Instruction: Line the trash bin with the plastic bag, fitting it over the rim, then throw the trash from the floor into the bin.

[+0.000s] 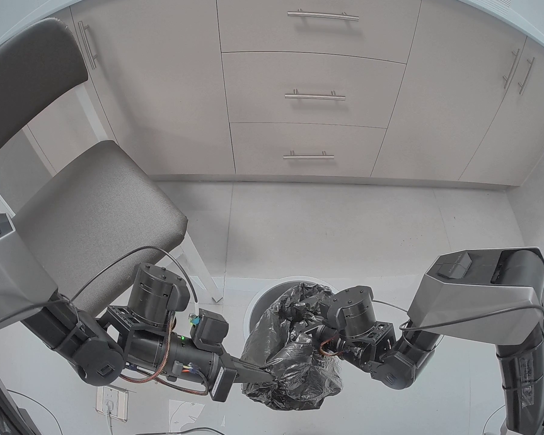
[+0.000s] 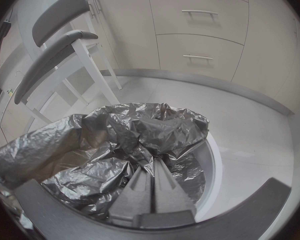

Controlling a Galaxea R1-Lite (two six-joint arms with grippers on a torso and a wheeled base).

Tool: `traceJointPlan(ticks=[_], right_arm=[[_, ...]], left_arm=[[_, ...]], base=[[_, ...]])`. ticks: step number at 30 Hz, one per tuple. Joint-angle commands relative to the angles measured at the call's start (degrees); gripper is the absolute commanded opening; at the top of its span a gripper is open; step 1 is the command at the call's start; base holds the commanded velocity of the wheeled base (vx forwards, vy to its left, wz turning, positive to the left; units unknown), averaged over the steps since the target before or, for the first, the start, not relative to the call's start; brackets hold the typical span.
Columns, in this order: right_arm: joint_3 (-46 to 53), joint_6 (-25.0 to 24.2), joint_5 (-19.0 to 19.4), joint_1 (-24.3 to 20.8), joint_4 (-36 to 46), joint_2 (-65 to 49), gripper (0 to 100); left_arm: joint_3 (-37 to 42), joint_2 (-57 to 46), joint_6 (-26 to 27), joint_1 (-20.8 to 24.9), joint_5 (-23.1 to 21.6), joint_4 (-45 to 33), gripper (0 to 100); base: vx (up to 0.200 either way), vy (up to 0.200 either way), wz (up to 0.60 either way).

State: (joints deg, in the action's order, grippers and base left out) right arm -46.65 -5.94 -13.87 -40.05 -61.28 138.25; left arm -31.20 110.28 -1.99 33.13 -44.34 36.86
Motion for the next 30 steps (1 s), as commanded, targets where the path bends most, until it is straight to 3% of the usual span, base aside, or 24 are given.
traceJointPlan(ticks=[1, 11, 17, 28, 29, 30], right_arm=[[-2.4, 0.0, 1.7, 1.8, 0.1, 4.0, 0], [-7.8, 0.0, 2.7, 3.9, 2.1, 8.3, 0], [-9.5, -0.1, 5.4, 4.5, 5.7, 8.6, 0], [-12.8, -0.1, 6.1, 4.7, 13.8, 8.0, 0], [-12.9, -0.1, 6.1, 4.7, 13.7, 8.0, 100], [-12.9, -0.2, 6.3, 4.7, 13.6, 7.9, 100]], left_arm=[[0.0, 0.6, 0.0, 0.1, 0.0, 0.0, 0], [-0.2, 1.0, 0.0, 0.1, 0.0, 0.0, 0], [-0.5, 2.3, 0.0, 0.0, 0.0, 0.1, 0], [-1.1, 2.9, -2.1, -0.2, 0.1, 0.0, 0], [-1.1, 2.9, -2.1, -0.3, 0.0, 0.0, 0], [-1.1, 2.9, -2.1, -0.3, 0.0, 0.1, 0]], base=[[0.000, 0.000, 0.00], [0.000, 0.000, 0.00], [0.000, 0.000, 0.00], [0.000, 0.000, 0.00], [0.000, 0.000, 0.00], [0.000, 0.000, 0.00]])
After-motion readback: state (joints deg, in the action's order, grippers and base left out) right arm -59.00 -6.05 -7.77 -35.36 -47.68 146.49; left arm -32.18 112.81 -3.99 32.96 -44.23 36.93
